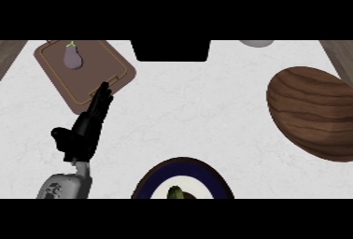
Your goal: Pick the cupcake from the plate and place it in the bowl
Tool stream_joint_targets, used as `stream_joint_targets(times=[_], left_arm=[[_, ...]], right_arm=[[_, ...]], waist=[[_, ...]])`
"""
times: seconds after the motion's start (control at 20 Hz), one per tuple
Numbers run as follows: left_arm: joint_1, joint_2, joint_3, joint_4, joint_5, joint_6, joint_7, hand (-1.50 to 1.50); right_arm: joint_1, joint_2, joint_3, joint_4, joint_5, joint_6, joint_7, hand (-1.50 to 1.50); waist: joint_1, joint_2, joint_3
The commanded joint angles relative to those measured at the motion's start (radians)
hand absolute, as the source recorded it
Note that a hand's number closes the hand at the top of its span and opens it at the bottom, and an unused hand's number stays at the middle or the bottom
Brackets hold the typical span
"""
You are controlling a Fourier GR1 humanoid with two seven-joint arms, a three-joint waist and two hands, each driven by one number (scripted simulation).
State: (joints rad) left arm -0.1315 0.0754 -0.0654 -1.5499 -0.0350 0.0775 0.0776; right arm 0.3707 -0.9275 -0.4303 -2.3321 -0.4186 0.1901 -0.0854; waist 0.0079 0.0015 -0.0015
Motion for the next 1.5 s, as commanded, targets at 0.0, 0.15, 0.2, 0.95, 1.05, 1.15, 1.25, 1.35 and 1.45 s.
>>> stream_joint_targets(times=[0.0, 0.15, 0.2, 0.95, 1.05, 1.15, 1.25, 1.35, 1.45], left_arm=[[-0.001, -0.008, -0.025, -0.058, -0.024, 0.012, 0.066, 0.00], [-0.037, -0.001, -0.004, 0.004, -0.006, -0.011, 0.023, 0.00], [-0.058, 0.019, 0.022, 0.015, 0.017, -0.032, 0.035, 0.00], [-0.032, 0.023, 0.035, 0.011, 0.023, -0.054, 0.007, 0.00], [-0.075, 0.015, 0.032, -0.035, 0.016, -0.030, 0.095, 0.00], [-0.058, -0.049, -0.013, 0.002, -0.028, 0.024, 0.040, 0.00], [-0.040, -0.032, 0.002, 0.071, -0.025, -0.005, -0.047, 0.00], [-0.072, -0.041, -0.001, 0.048, -0.026, 0.009, 0.011, 0.00], [-0.053, -0.002, 0.019, 0.012, 0.001, -0.030, 0.028, 0.00]], right_arm=[[-0.155, -0.028, 0.070, 0.034, 0.058, -0.041, 0.133, 1.50], [-0.286, -0.092, 0.149, 0.181, 0.165, -0.100, 0.146, 1.50], [-0.310, -0.124, 0.107, 0.209, 0.155, -0.063, 0.151, 1.50], [-0.705, 0.146, 0.475, 0.997, 0.702, -0.206, -0.228, 1.50], [-0.769, 0.178, 0.480, 1.070, 0.731, -0.203, -0.239, 1.50], [-0.794, 0.181, 0.466, 1.236, 0.748, -0.198, -0.339, 1.50], [-0.802, 0.169, 0.497, 1.323, 0.743, -0.117, -0.403, 1.50], [-0.863, 0.205, 0.490, 1.420, 0.718, -0.068, -0.359, 1.50], [-0.907, 0.223, 0.511, 1.495, 0.728, -0.011, -0.388, -1.50]], waist=[[0.006, 0.000, 0.001], [0.026, 0.007, 0.001], [0.018, 0.005, 0.001], [0.023, 0.005, 0.002], [0.015, 0.002, 0.002], [0.017, 0.005, 0.003], [0.019, 0.009, 0.003], [0.022, 0.009, 0.003], [0.032, 0.009, 0.003]])
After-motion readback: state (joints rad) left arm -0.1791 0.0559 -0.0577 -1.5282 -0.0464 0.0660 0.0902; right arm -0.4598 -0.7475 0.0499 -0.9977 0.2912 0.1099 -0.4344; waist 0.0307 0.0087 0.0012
